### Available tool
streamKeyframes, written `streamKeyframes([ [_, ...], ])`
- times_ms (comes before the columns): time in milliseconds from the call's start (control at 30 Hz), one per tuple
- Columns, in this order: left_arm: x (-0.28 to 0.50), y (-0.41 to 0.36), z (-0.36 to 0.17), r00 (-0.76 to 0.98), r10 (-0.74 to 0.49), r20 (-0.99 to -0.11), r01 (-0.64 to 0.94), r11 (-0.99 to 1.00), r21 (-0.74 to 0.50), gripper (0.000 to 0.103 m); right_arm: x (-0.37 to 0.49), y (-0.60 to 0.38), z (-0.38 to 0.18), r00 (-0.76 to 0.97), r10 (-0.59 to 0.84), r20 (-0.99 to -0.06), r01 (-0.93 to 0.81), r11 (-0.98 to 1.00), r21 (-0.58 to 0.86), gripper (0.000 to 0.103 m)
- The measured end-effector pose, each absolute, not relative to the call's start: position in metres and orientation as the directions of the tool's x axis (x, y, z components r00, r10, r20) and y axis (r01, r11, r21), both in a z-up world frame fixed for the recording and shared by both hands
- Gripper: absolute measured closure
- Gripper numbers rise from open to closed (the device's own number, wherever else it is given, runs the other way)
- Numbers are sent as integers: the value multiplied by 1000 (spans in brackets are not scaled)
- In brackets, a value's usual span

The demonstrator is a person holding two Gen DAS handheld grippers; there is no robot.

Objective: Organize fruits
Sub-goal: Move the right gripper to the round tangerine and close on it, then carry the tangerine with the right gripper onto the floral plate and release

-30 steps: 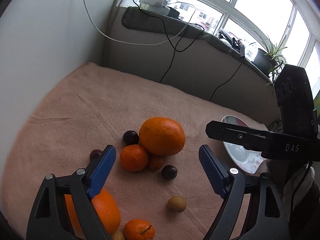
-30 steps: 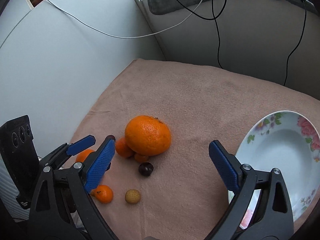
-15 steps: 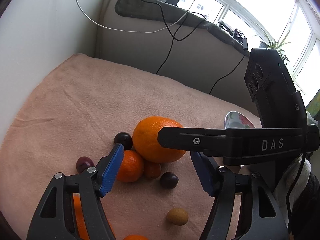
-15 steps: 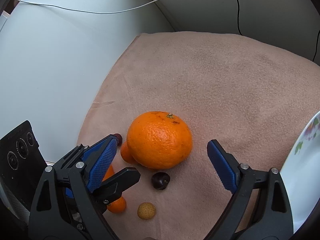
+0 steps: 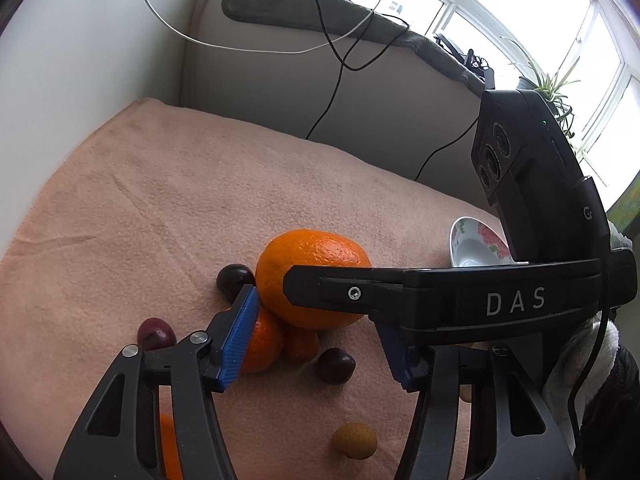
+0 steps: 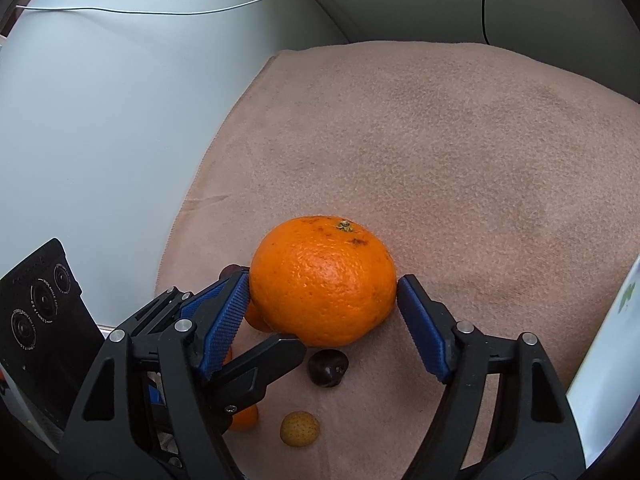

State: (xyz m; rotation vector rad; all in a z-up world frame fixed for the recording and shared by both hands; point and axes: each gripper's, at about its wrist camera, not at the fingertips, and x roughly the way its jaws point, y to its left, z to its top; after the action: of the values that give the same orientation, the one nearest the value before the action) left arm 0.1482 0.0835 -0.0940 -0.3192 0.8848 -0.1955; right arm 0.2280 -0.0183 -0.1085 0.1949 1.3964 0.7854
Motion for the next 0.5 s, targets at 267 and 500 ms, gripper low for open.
streamKeyframes([
  [267, 146, 80, -94, 619, -293, -728, 50, 940, -336, 52, 220, -23, -101, 17, 583, -812, -403, 747, 528, 27],
  [500, 143, 71, -90, 622, -308, -720, 67, 937, -343, 52, 214, -31, -90, 67, 566, -821, -421, 762, 492, 28],
])
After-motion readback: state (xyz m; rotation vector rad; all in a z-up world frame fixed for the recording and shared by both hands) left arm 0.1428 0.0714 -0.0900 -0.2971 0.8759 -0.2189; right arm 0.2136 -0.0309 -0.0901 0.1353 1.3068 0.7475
